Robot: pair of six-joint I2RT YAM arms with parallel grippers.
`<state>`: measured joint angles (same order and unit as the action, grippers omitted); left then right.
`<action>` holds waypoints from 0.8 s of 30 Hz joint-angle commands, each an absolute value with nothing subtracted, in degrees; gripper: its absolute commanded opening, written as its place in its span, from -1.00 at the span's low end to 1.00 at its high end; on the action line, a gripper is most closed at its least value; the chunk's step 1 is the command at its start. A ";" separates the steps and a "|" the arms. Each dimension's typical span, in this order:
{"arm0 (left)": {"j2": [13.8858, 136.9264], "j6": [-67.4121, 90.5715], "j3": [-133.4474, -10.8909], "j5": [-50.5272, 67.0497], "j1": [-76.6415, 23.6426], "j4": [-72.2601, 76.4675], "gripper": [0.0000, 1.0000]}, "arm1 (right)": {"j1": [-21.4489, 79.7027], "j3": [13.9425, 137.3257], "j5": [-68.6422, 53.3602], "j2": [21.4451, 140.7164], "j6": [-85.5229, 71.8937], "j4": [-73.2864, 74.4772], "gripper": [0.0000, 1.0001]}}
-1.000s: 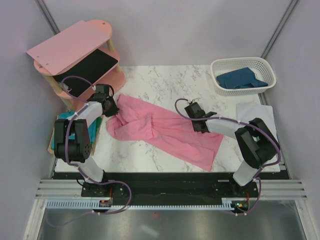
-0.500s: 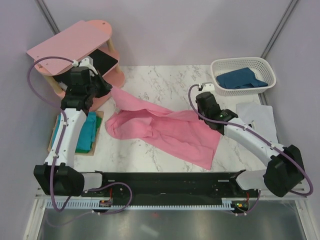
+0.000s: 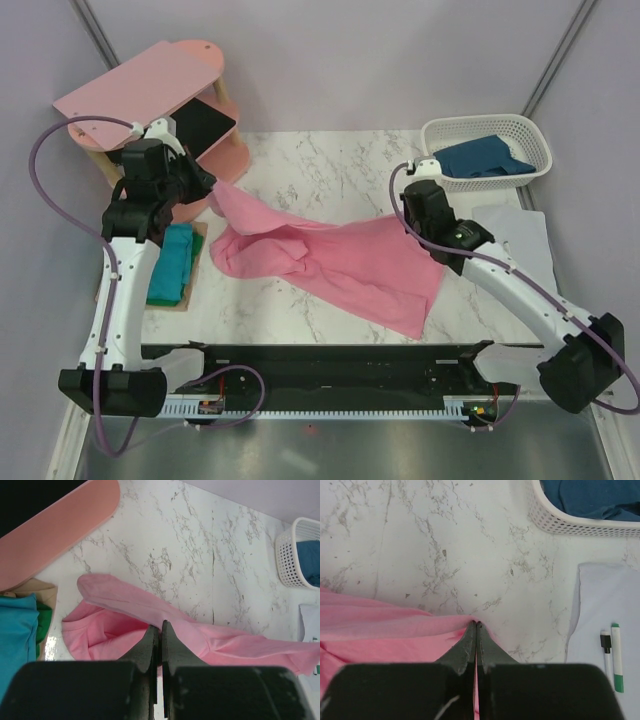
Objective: Fold and stack the t-shirts
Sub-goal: Flatten out the tshirt
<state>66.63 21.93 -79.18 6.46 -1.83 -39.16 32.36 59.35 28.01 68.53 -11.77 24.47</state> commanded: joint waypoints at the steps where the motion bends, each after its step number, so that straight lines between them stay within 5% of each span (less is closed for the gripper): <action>1: 65.92 20.13 -77.97 8.52 -1.58 -40.25 -0.96 | 31.99 59.77 32.50 77.76 -10.55 24.01 -1.00; 13: 69.52 20.13 -74.53 10.63 -1.58 -37.44 -0.96 | 26.82 75.13 48.24 106.42 -8.80 20.74 -0.96; 16: 70.31 20.56 -73.39 12.13 -1.67 -36.13 -0.96 | 25.41 79.97 52.12 111.00 -7.57 20.57 -0.17; 18: 70.93 20.57 -72.60 12.74 -1.84 -35.60 -0.96 | 25.23 80.95 51.33 110.66 -7.12 20.39 0.19; 20: 71.28 20.48 -72.16 12.66 -1.93 -34.98 -0.96 | 25.23 78.68 49.49 107.34 -6.94 19.08 0.37; 23: 71.63 20.30 -71.37 12.92 -2.02 -34.63 -0.96 | 25.31 74.19 45.54 101.89 -7.82 18.19 0.96; 24: 71.63 20.39 -71.11 12.92 -2.02 -34.45 -0.96 | 25.23 73.22 42.66 100.65 -7.82 18.11 0.96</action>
<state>71.55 21.91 -71.70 11.11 -1.85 -37.56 24.93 76.73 46.61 108.75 -7.86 19.62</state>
